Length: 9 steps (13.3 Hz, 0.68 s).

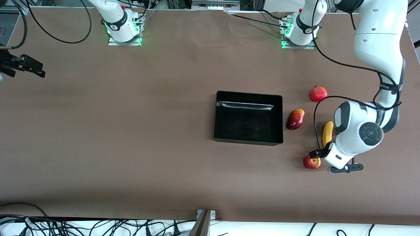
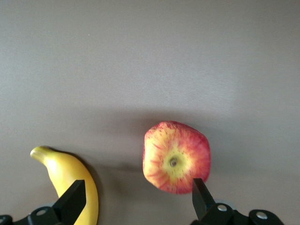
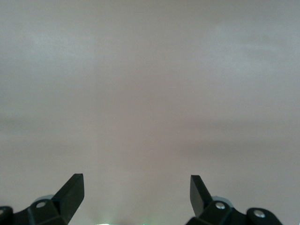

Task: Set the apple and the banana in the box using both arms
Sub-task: 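Lower the left gripper over the red apple and close on it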

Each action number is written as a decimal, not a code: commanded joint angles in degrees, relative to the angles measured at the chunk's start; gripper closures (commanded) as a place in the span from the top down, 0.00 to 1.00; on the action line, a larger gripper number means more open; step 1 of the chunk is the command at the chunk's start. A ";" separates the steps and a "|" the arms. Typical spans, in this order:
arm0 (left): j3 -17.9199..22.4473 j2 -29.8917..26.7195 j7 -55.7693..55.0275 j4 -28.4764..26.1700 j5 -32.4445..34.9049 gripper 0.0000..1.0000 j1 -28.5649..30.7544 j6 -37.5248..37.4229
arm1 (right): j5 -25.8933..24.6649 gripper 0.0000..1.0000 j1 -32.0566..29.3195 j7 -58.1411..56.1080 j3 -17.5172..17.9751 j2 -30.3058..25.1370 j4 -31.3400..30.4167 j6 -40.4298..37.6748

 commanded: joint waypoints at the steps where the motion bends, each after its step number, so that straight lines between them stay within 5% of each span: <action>1: 0.67 0.82 -4.30 0.87 4.01 1.00 -1.58 0.80 | -0.07 1.00 -0.47 0.33 -0.37 -1.19 -1.35 -0.51; 9: 0.76 0.29 -9.22 1.22 0.69 1.00 -1.50 2.20 | 2.48 1.00 0.58 0.24 -0.55 1.02 0.77 -0.78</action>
